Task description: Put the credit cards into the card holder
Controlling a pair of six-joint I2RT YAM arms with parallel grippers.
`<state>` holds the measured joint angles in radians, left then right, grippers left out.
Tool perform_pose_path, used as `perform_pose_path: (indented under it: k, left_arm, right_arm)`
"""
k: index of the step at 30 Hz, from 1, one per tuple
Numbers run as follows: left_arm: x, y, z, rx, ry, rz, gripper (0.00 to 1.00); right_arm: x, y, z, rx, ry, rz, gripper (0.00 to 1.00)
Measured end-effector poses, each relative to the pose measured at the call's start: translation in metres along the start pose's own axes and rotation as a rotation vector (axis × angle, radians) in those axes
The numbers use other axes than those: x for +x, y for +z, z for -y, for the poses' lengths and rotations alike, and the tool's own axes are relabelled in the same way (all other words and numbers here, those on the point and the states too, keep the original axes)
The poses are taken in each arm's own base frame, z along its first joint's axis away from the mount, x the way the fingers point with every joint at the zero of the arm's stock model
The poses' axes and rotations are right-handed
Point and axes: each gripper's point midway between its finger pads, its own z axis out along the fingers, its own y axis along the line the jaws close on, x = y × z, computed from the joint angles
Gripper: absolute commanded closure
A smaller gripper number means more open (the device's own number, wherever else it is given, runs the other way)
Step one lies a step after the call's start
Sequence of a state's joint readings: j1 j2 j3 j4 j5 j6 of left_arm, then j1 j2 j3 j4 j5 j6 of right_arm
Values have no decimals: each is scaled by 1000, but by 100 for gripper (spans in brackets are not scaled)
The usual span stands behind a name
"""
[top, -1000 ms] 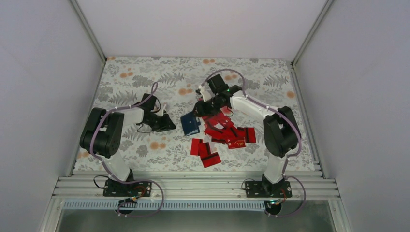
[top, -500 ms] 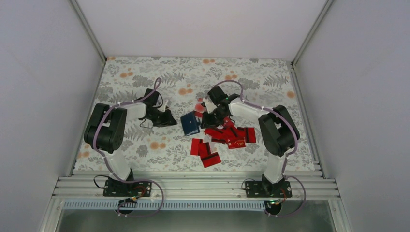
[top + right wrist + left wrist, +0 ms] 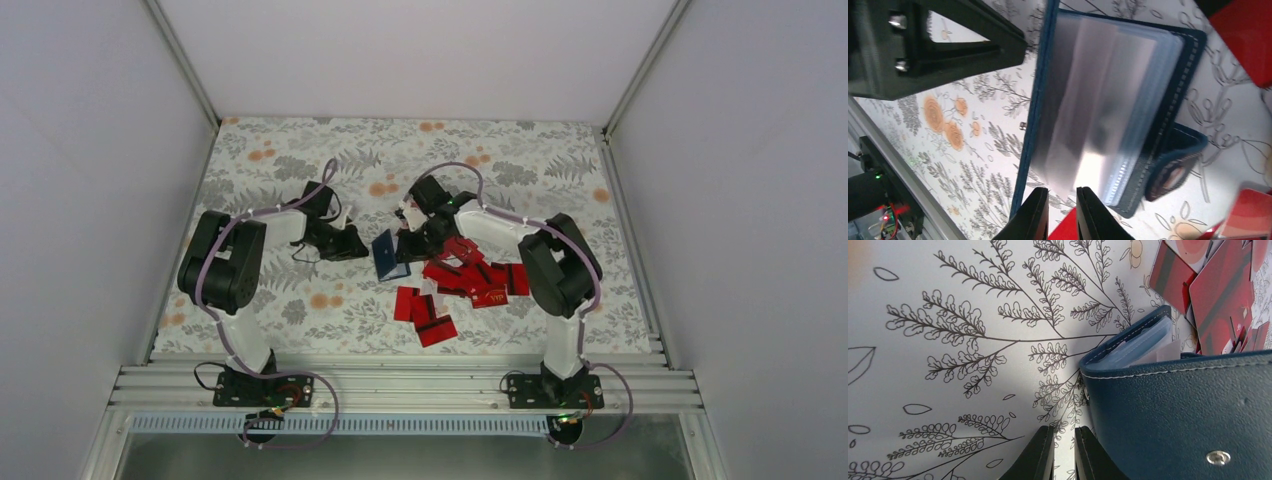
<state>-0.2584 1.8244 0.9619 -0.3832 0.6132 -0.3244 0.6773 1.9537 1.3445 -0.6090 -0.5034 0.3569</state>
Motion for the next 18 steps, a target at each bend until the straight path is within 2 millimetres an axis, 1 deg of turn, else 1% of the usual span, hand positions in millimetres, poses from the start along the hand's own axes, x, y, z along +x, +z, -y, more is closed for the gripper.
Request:
perform_pose_path:
  k: [6, 14, 18]
  left_arm:
    - [1, 1, 1, 9, 0, -2, 87]
    - [6, 4, 6, 66, -7, -9, 87]
    - [10, 7, 10, 104, -23, -18, 88]
  right_arm:
    - [-9, 2, -21, -39, -33, 8, 84]
    - [-24, 24, -37, -71, -52, -14, 83]
    - [-36, 34, -46, -92, -65, -14, 83]
